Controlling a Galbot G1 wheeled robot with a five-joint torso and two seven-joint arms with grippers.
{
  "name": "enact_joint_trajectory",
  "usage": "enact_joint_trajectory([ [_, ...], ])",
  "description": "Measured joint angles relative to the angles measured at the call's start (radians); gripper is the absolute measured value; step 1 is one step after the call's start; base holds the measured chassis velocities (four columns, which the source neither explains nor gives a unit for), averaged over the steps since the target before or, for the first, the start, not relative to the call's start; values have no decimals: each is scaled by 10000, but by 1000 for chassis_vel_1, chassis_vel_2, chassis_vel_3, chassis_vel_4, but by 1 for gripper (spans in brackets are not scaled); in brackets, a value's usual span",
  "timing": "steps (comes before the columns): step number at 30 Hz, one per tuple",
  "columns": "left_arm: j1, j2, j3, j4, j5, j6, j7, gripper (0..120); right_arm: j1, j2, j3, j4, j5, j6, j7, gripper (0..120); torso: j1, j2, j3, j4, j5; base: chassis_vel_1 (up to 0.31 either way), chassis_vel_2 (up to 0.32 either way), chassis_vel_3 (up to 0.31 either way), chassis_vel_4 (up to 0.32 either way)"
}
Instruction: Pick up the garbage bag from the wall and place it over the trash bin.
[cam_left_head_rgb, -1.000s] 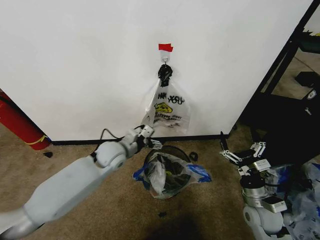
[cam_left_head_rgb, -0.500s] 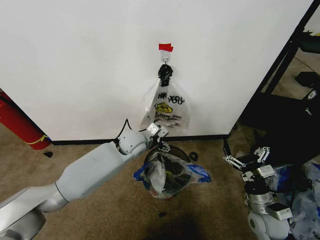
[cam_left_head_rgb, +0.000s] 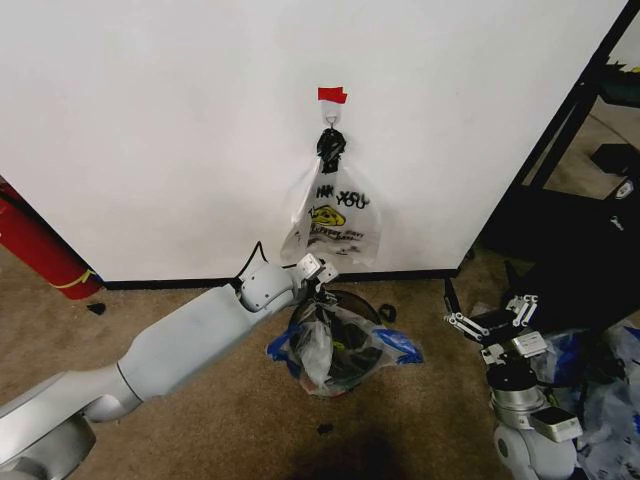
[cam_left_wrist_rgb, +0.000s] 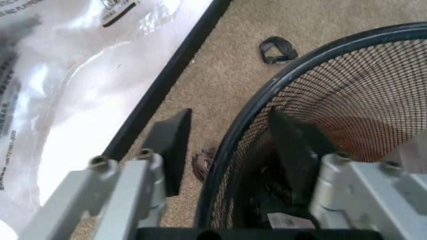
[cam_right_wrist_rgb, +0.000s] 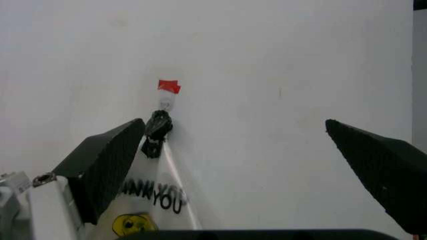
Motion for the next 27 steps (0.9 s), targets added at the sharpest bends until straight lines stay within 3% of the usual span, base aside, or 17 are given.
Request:
enact_joint_trajectory([
  [6,325,142,-40,-148,-461,-47,-592,22,-42,-15,15,6,4,77,0,100,0,1,-1,0,0,0,0,0,0],
  [11,1117,386,-304,-672,-1364,-69,-1726,4,-42,-6,-18,-3,3,126,-8,100,-2,1,-2,0,-6,0,0,0,0],
  [14,1380,540,-485,-970,-1735,-70,-2096,2,-37,-6,-35,7,2,126,-11,100,-2,1,-1,-1,-6,0,0,0,0],
  [17,2118,925,-1159,-1743,-2674,-57,-3130,2,28,10,-87,12,-12,126,-18,100,-1,0,0,-4,-5,0,0,0,0],
  [19,2768,1148,-1961,-2394,-3690,-9,-4341,2,80,31,-139,-13,-20,133,-28,100,-1,-2,2,2,-3,0,0,0,0],
  [20,2768,1148,-1961,-2394,-3690,-9,-4341,2,80,31,-139,-13,-20,133,-28,100,-1,-2,2,2,-3,0,0,0,0],
  [23,3950,1270,-3364,-3349,-5014,-10,-5798,2,144,64,-237,-129,-24,159,-56,100,-1,-2,1,5,0,0,0,0,0],
  [27,5210,1102,-4556,-4180,-6702,-20,-7559,2,253,105,-366,-309,-54,163,-105,100,-1,-2,0,0,0,0,0,0,0],
])
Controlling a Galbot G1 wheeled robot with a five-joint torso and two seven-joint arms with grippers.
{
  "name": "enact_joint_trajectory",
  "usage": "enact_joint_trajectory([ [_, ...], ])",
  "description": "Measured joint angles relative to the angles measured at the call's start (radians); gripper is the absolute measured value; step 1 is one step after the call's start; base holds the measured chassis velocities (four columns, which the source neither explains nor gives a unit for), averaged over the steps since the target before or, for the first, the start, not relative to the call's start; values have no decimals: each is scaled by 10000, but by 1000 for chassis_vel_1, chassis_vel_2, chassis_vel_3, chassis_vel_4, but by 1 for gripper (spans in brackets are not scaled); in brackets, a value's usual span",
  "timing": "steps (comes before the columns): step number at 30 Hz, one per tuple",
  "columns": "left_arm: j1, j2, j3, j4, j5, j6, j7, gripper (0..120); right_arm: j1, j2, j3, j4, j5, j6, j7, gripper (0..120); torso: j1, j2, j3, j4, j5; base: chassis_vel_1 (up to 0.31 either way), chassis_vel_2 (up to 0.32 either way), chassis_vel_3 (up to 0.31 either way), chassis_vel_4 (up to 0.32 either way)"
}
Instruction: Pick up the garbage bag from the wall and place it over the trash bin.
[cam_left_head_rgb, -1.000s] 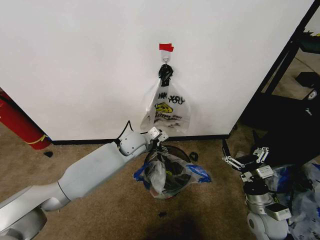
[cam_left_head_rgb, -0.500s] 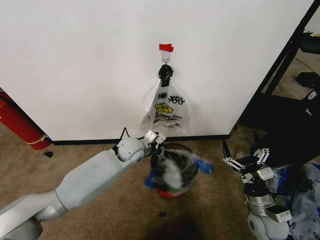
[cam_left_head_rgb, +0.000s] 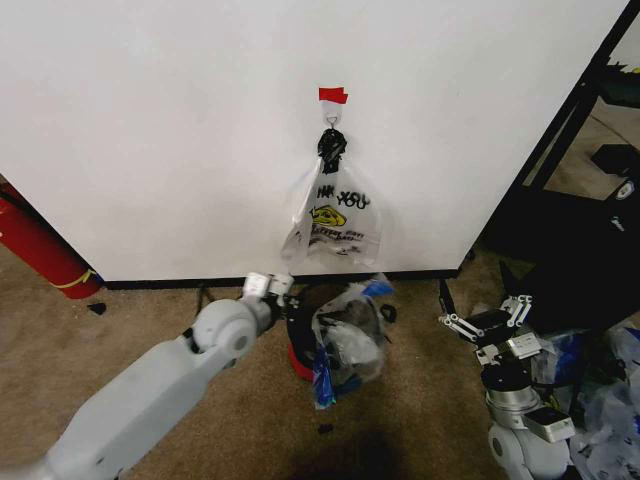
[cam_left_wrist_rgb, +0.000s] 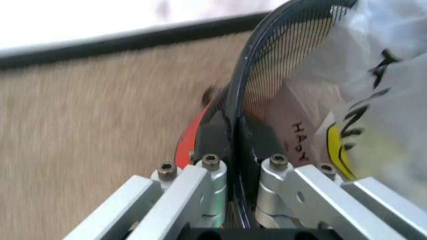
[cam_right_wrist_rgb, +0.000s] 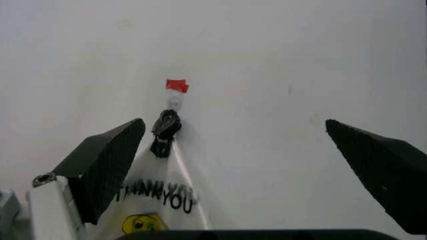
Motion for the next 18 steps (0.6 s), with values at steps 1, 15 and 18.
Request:
enact_joint_trajectory([
  [1,0,0,0,0,0,0,0,2,0,0,0,0,0,0,0,100,0,0,0,0,0,0,0,0,0],
  [15,2507,-1879,-1622,-826,-1226,-488,-1747,2,63,-34,-97,-193,-144,7,-48,100,0,1,-2,0,-1,0,0,0,0],
  [18,2879,-2286,-1669,-869,-1076,-384,-1661,2,-120,-142,-1,-126,-73,7,-44,100,0,1,-2,0,3,0,0,0,0],
])
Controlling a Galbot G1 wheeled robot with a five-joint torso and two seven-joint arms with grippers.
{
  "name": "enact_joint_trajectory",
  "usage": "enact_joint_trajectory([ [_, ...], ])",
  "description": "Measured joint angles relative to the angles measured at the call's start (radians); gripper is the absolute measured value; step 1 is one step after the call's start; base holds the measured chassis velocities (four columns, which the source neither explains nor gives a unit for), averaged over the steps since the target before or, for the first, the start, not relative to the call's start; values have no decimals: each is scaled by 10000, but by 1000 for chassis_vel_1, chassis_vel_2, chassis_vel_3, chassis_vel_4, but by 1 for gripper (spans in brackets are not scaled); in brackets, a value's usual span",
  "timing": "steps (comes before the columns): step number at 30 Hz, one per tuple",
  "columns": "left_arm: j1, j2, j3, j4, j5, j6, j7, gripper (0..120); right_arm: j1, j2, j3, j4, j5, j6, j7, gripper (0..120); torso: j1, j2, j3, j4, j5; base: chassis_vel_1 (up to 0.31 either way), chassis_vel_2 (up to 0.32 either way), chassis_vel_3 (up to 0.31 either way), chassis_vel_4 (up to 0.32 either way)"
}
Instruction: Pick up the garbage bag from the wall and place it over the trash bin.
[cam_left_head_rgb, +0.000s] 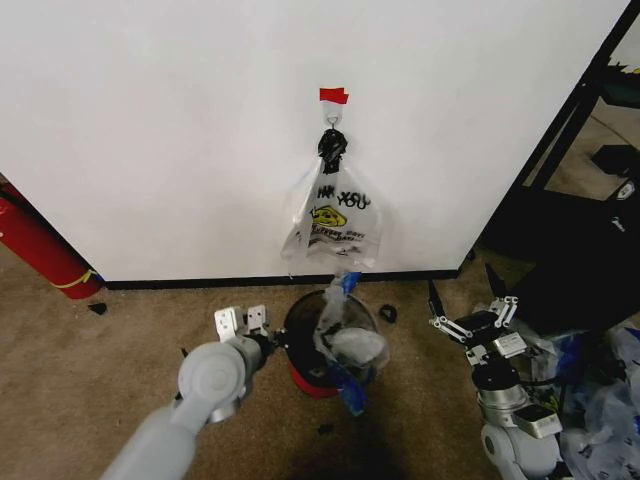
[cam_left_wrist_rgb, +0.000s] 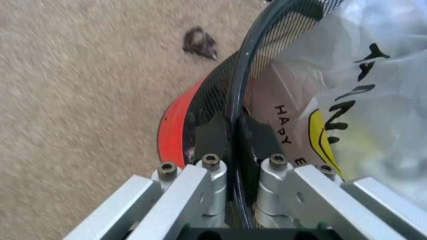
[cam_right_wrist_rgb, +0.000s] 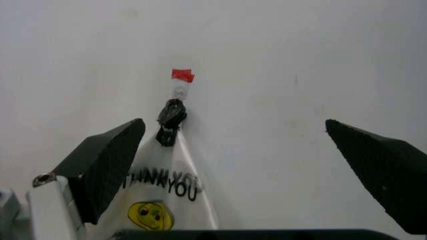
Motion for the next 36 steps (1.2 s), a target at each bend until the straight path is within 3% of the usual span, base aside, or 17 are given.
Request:
enact_joint_trajectory([
  [10,435,-233,193,200,1731,183,721,3,-555,-251,254,310,232,0,49,100,0,3,1,-2,-3,0,0,0,0],
  [16,690,24,221,16,2798,-77,1438,20,-641,-192,229,361,193,-1,54,100,3,0,7,0,-19,0,0,0,0],
  [17,737,211,151,-248,3205,-229,1684,26,-635,-166,214,360,168,1,55,100,1,1,3,-4,-2,0,0,0,0],
  [25,833,1458,37,-1792,3802,-347,2586,53,-468,-56,85,8,-26,-1,49,100,2,1,3,0,-5,0,0,0,0],
  [29,761,2023,197,-2188,4486,-619,3578,67,-384,-8,34,-157,-101,-2,43,100,2,1,3,0,-2,0,0,0,0],
  [31,447,2516,452,-2251,5427,-1137,4945,75,-279,24,14,-388,-151,-3,39,100,2,0,3,0,-5,0,0,0,0],
  [36,-776,2927,1025,-1631,5813,-1490,6977,97,19,57,-6,-1144,-301,-5,27,100,1,0,3,-1,-3,0,0,0,0],
])
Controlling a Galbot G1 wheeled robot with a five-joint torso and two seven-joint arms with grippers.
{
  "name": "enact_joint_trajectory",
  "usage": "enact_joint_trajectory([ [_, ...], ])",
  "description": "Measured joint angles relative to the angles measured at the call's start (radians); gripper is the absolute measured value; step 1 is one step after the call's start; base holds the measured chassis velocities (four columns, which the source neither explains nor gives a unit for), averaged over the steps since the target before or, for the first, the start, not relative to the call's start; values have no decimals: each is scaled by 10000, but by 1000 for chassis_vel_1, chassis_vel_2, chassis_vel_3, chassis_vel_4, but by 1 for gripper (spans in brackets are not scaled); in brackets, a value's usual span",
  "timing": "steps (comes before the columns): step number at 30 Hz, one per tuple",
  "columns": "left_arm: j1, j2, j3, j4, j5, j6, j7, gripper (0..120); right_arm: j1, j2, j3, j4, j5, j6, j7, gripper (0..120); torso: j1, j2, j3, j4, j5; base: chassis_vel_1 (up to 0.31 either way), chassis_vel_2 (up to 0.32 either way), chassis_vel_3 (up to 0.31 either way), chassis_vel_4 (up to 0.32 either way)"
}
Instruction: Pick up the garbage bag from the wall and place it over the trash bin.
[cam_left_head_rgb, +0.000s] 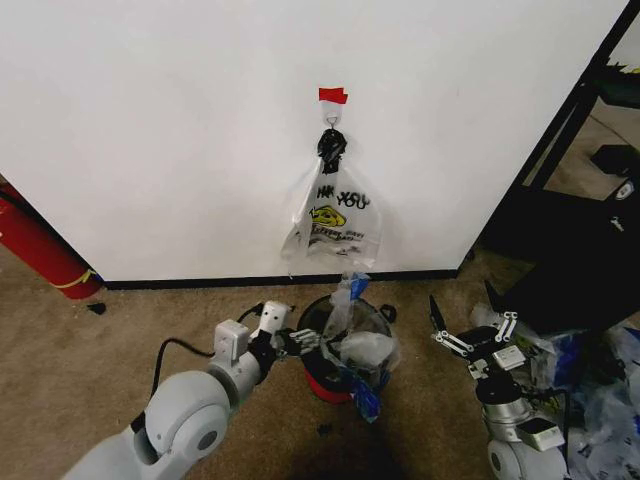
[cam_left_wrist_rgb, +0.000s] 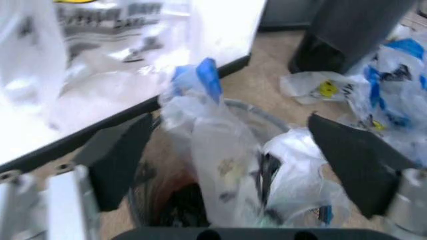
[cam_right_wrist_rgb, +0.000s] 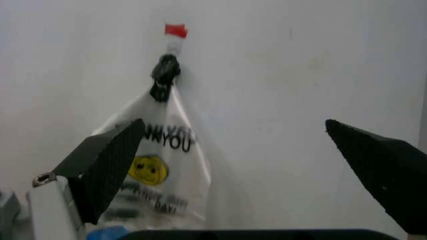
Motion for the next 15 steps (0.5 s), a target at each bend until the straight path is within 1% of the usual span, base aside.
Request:
enact_joint_trajectory([
  [1,0,0,0,0,0,0,0,97,0,0,0,0,0,0,0,100,0,0,0,0,0,0,0,0,0],
  [3,-451,-71,285,272,-90,38,11,99,89,17,6,-255,-212,0,-5,100,0,0,0,2,0,0,0,0,0],
  [5,-996,-351,676,725,-257,161,-152,100,182,33,140,-597,-872,0,-12,100,0,-1,0,0,1,0,0,0,0],
  [6,-1088,-423,743,821,-274,181,-200,100,195,34,174,-643,-1000,-1,-22,100,1,0,1,0,1,0,0,0,0],
  [7,-1340,-660,947,1096,-306,227,-386,100,230,35,252,-744,-1286,-1,-98,100,0,0,0,-1,1,0,0,0,0],
  [8,-1340,-660,947,1096,-306,227,-386,100,230,35,252,-744,-1286,-1,-98,100,0,0,0,-1,1,0,0,0,0],
  [9,-1539,-925,1151,1346,-320,266,-641,100,248,32,284,-791,-1421,-1,-166,100,0,-1,0,-1,2,0,0,0,0],
  [10,-1608,-1039,1238,1437,-324,288,-758,99,254,31,288,-796,-1437,-1,-182,100,0,-1,0,-1,1,0,0,0,0],
  [12,-1848,-1703,1576,1792,-389,595,-1499,94,292,42,294,-796,-1430,-1,-196,100,0,-2,0,0,0,0,0,0,0],
  [13,-1848,-1703,1576,1792,-389,595,-1499,94,292,42,294,-796,-1430,-1,-196,100,0,-2,0,0,0,0,0,0,0],
  [15,-1871,-1994,1668,1865,-486,833,-1865,91,306,67,298,-784,-1432,-1,-200,100,0,-1,0,0,2,0,0,0,0],
])
